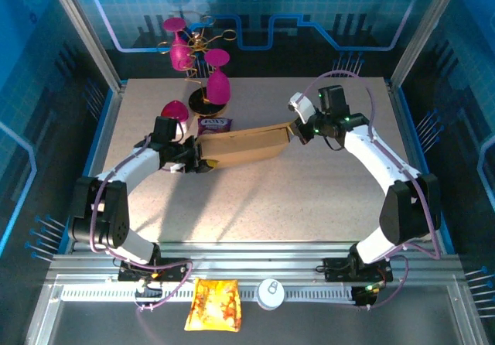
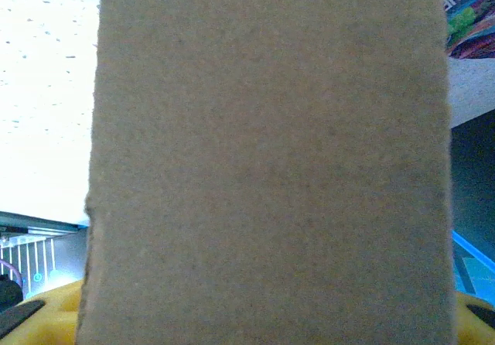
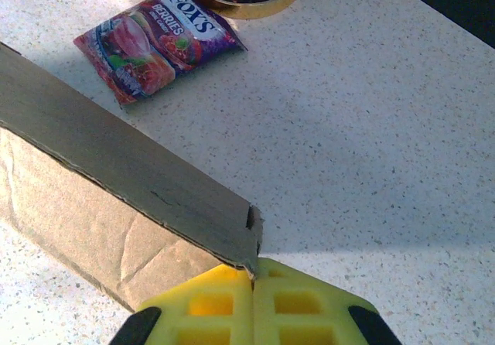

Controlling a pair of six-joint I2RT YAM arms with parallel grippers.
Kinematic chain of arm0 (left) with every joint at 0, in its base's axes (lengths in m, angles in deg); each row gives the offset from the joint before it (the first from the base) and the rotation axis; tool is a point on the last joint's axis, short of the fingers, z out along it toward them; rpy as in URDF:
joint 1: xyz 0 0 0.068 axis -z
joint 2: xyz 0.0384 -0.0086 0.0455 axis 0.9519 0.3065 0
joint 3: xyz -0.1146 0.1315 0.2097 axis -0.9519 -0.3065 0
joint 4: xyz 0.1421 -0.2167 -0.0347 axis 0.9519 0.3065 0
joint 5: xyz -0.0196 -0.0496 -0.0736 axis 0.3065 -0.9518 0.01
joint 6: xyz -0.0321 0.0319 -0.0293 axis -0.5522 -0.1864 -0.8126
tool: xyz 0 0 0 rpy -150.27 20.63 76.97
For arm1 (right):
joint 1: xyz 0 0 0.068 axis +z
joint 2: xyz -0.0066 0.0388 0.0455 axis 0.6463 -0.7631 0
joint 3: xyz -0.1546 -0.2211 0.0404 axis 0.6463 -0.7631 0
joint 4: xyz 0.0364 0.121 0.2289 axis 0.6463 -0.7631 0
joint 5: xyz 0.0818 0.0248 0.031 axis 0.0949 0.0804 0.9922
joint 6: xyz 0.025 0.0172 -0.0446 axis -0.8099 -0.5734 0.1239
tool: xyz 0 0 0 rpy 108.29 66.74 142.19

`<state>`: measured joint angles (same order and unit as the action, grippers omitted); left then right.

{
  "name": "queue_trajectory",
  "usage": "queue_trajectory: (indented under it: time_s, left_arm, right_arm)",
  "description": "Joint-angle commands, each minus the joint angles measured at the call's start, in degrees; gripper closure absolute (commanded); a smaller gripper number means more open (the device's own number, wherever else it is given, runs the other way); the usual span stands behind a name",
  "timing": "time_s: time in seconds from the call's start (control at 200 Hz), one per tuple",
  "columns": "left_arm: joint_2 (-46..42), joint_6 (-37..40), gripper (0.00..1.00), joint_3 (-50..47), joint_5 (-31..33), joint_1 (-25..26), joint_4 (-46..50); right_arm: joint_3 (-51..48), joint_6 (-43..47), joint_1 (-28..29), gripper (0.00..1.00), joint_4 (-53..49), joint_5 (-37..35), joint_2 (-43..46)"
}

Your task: Fold the paper box

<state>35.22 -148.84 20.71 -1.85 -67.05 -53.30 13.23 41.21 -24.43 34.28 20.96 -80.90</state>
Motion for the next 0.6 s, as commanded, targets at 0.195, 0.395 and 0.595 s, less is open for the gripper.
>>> queue_trajectory:
  time_s: [0.195, 0.395, 0.595]
  left_arm:
    - [3.81, -2.95, 0.56, -2.03, 3.23, 0.26, -0.28]
    - [4.76, -3.92, 0.43, -2.42, 2.09, 0.28, -3.24]
    - [5.68, -4.09, 0.40, -3.21, 1.37, 0.26, -5.22]
  right_arm:
    - [0.17, -11.57, 3.47, 1.00, -3.09, -2.41, 1.23]
    - [-0.21, -19.58, 5.18, 1.00, -3.32, -7.40, 1.87]
    - [2.82, -26.13, 6.47, 1.00, -5.91, -9.88, 0.23]
